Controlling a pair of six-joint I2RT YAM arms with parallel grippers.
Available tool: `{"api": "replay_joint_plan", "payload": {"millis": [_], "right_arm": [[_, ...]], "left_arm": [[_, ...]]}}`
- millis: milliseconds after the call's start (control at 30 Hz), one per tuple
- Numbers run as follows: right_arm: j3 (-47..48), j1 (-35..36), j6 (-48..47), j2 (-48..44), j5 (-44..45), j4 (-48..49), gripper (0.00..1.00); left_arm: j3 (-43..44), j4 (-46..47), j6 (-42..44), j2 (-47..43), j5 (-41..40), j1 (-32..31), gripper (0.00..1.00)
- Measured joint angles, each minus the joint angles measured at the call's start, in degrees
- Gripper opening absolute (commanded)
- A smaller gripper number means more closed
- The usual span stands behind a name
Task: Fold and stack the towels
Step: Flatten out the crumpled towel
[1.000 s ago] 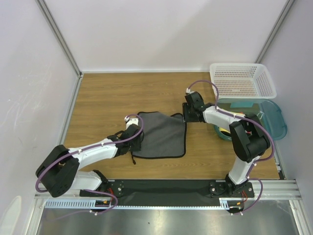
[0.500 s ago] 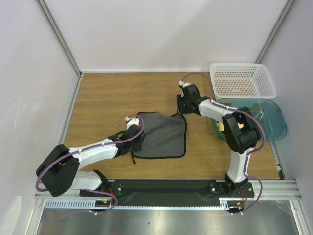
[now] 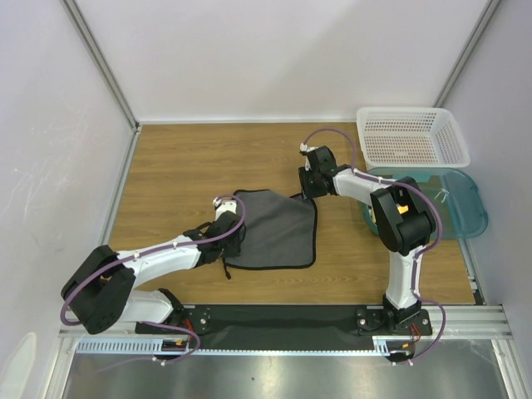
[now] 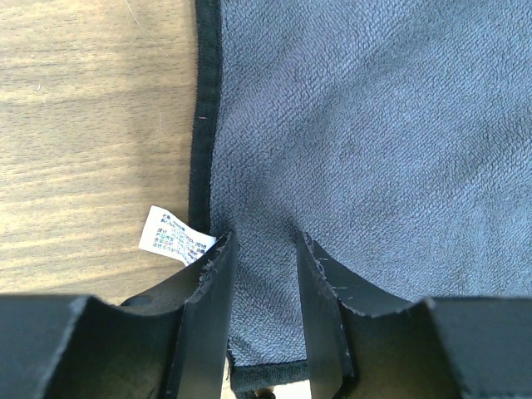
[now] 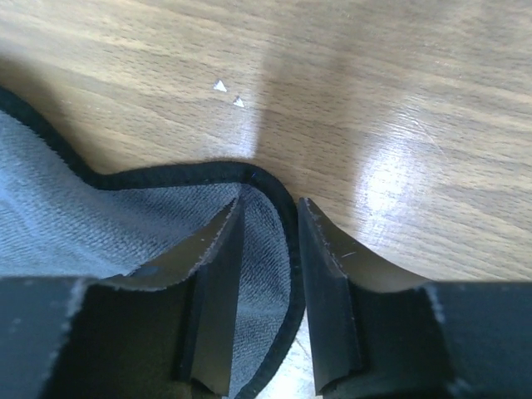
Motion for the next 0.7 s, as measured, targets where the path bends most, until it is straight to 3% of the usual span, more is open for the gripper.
{"api": "replay_joint_plan", "payload": {"millis": [67,100,200,700], "right_arm": [[0.2,0.0,-0.2,0.4,-0.1,-0.5,0.27],[0.3,0.0,-0.4,0.6,-0.2,-0.8,0.16],[0.7,0.0,-0.6,0.6,-0.2,-1.2,0.0],[0.7,-2.7,0.7,-0.2,6.0,-1.4,0.0]], "left_arm": [[0.0,0.0,0.0,0.0,0.0,0.0,0.41],[0.0,0.0,0.0,0.0,0.0,0.0,0.41],[0.0,-0.1,0.0,0.0,0.0,0.0,0.41],[0.1,-1.1,0.0,-0.3,0.0,-0.1,0.41]]}}
